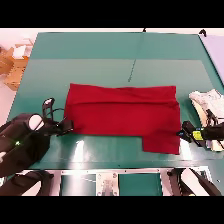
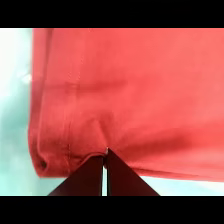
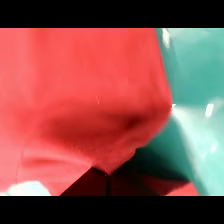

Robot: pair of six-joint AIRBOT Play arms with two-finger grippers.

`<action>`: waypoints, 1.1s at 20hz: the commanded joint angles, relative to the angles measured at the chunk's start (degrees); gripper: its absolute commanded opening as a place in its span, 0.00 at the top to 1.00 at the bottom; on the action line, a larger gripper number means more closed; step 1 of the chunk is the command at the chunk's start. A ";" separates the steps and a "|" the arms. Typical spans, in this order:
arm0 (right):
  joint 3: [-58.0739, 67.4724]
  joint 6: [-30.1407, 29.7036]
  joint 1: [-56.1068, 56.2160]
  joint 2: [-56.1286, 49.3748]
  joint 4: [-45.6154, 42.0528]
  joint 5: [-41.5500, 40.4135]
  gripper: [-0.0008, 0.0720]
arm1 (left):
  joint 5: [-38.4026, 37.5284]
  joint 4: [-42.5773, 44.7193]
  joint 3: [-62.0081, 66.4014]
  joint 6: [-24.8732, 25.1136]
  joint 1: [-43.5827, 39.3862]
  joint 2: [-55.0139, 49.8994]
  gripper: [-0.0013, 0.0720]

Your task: Fold the shirts.

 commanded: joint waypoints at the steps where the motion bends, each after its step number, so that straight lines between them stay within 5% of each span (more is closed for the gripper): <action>1: 0.94 4.17 0.79 5.55 -3.19 4.33 0.96 | -10.71 6.97 0.33 -1.16 0.07 5.84 0.95; 9: 20.13 4.61 4.61 1.11 6.43 9.11 0.96 | -13.97 4.37 19.54 1.73 0.07 2.93 0.96; 22: 44.17 4.63 14.64 -39.34 10.97 -1.09 0.96 | -12.59 4.31 62.51 9.40 1.20 -47.52 0.95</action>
